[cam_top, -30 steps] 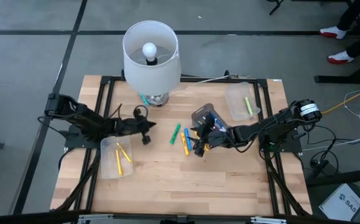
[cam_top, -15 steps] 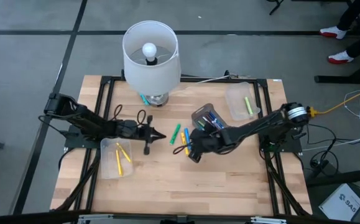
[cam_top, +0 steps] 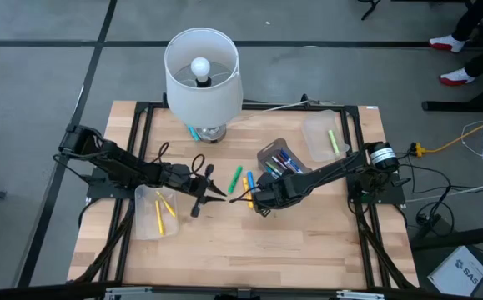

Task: Pick & Place Markers
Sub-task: Put the yellow highlighter pen into the right transparent bin

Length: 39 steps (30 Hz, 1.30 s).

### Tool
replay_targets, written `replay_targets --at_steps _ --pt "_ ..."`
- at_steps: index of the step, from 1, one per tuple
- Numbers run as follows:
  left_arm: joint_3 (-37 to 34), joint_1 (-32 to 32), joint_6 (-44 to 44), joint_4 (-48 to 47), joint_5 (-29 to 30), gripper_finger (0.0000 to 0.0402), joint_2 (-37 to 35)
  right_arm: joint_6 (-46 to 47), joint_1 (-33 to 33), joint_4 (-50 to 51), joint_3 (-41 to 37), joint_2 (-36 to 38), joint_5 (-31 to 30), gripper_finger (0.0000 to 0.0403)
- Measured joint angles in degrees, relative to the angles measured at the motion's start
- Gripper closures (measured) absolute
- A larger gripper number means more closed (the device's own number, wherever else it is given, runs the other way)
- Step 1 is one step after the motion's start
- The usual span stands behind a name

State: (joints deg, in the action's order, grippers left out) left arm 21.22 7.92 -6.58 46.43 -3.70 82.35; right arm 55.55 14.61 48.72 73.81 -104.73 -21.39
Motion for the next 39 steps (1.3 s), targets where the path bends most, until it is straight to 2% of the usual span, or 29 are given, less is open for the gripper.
replay_targets --at_steps 4,9,16,26,33,39 --pt "0.19 0.78 -0.21 0.01 -0.01 0.032 0.0 -0.76 0.0 0.44 -0.01 -0.84 -0.28 0.0202" --pt "0.19 1.06 -0.17 0.01 1.03 0.0302 0.0 -3.57 -0.31 3.66 -0.12 -3.08 -3.38 0.0202" --pt "0.19 1.05 0.49 -0.01 1.16 0.0284 0.0 -4.97 -1.13 3.41 -0.09 -3.34 -3.33 0.0202" --pt "0.21 1.05 0.84 -0.45 1.14 0.0285 0.0 -4.56 -1.09 0.97 -0.02 -7.38 -1.02 0.0202" --pt "0.21 1.05 0.86 -0.45 1.11 0.0281 0.0 -4.74 -1.14 0.41 -0.06 -7.34 2.57 0.0203" --pt "0.21 1.05 0.84 -0.45 1.11 0.0284 0.0 -4.85 -1.11 0.4 -0.05 -7.34 3.11 0.0204"
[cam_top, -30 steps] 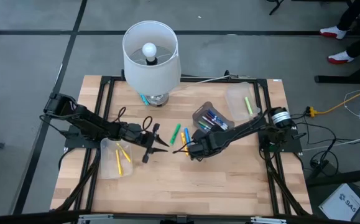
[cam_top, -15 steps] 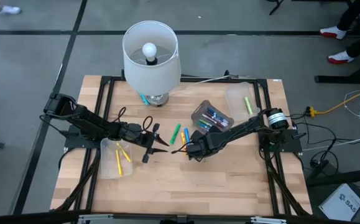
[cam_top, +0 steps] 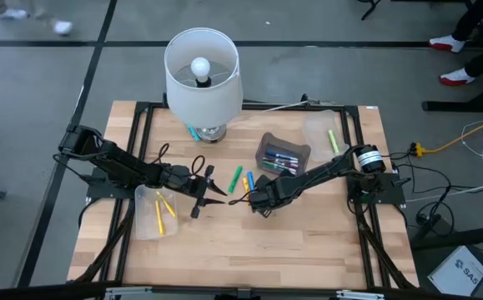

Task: Pick & Place Markers
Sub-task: Put the yellow highlighter pen into the right transparent bin

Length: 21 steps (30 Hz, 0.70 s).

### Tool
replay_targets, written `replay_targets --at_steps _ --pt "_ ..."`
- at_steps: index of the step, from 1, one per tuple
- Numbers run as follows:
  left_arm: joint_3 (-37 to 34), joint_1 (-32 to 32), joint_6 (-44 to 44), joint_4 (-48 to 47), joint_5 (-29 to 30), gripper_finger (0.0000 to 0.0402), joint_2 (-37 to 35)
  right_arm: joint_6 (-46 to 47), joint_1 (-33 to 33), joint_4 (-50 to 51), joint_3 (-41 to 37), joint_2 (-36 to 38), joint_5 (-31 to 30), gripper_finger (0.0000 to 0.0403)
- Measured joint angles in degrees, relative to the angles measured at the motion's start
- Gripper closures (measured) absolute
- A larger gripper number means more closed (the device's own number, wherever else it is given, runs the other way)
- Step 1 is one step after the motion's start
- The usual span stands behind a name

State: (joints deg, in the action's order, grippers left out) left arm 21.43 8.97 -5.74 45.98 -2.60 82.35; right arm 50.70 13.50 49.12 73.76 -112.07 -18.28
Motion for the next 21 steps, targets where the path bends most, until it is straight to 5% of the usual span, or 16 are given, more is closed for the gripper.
replay_targets --at_steps 12,21 --pt "0.0 0.0 0.0 0.0 0.0 0.0281 0.0 -0.72 0.02 -1.48 0.04 0.04 2.72 0.0339" --pt "0.0 0.0 0.0 0.0 0.01 0.0287 0.0 -1.15 1.68 -1.25 0.34 0.2 1.01 0.034"
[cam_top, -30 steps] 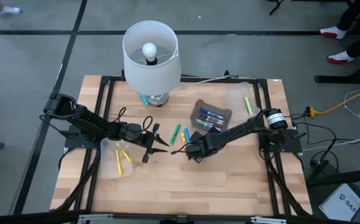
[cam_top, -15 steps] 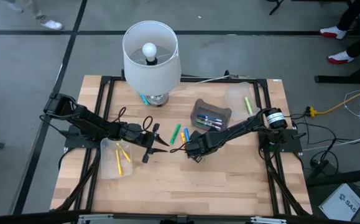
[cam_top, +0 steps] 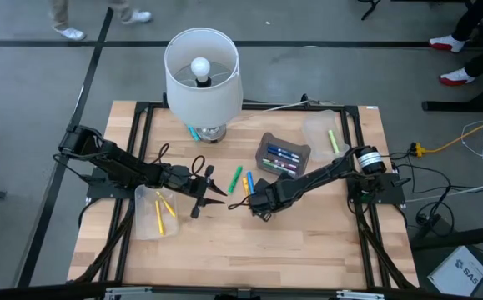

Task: Pick & Place Markers
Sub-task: Put the yellow highlighter pen into the right transparent bin

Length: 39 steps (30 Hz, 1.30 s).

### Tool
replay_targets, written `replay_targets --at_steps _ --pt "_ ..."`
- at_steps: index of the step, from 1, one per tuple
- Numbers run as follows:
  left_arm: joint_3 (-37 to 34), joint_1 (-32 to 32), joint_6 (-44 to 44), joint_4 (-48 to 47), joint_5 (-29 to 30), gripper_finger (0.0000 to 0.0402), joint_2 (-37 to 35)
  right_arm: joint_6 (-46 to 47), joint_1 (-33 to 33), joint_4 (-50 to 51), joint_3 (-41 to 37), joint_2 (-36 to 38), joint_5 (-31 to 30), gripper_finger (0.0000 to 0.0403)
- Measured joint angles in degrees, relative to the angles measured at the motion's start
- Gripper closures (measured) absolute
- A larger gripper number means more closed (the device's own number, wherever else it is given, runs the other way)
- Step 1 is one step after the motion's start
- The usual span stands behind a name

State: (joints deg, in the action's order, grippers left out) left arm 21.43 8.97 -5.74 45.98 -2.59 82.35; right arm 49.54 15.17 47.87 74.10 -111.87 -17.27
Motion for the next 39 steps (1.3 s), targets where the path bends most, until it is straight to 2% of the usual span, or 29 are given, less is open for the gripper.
replay_targets --at_steps 10,25,39 --pt "0.0 0.0 0.0 0.02 0.07 0.0286 0.0 -1.41 1.26 7.13 6.97 -0.09 -3.79 0.034" --pt "0.0 0.0 0.02 0.03 0.07 0.0286 0.0 -11.41 1.26 18.18 21.89 0.02 -7.41 0.0338" --pt "0.0 0.0 0.48 0.04 0.05 0.0288 0.0 -16.14 -2.43 30.31 34.32 0.13 -10.93 0.0339"
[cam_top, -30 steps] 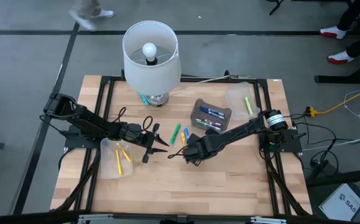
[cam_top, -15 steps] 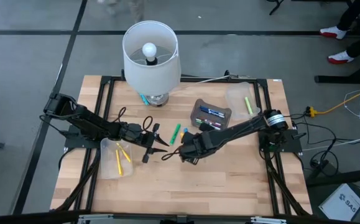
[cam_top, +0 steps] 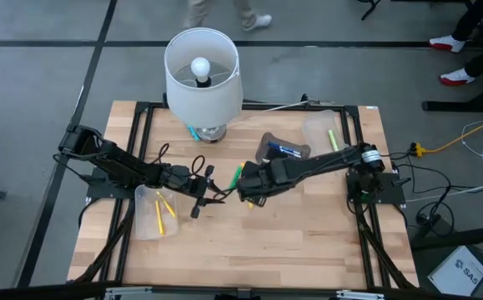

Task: Pick & Place Markers
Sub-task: Put the yellow highlighter pen into the right transparent bin

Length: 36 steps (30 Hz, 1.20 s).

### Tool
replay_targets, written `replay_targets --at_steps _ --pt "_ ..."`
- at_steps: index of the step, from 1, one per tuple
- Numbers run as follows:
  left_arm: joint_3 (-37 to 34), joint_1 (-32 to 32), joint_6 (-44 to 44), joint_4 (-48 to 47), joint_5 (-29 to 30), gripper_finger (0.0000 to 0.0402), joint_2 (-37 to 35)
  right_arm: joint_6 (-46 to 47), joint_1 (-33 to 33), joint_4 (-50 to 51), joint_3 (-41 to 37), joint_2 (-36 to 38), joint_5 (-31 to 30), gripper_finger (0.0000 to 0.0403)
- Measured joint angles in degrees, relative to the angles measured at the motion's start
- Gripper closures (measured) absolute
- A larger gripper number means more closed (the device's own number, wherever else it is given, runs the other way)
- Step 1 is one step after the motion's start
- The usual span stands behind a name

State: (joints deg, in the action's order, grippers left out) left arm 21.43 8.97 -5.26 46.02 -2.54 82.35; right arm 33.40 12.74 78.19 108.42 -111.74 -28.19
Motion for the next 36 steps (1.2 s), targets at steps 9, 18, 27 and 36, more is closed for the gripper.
replay_targets --at_steps 9,18,27,36 --pt "0.0 0.0 0.0 0.0 0.04 0.0292 0.0 -1.3 -4.85 6.36 0.42 0.0 -0.85 0.0339" --pt "0.0 0.0 0.0 -0.14 0.07 0.0288 0.0 -2.93 -9.36 10.02 0.0 4.23 -1.53 0.0339" --pt "0.0 0.0 0.0 -0.85 0.13 0.0293 0.0 -2.7 -12.72 11.85 0.0 9.2 -3.29 0.034" --pt "0.0 0.0 -0.02 -1.12 0.19 0.0288 0.0 -3.51 -16.5 11.83 -0.02 12.32 -5.48 0.0339"
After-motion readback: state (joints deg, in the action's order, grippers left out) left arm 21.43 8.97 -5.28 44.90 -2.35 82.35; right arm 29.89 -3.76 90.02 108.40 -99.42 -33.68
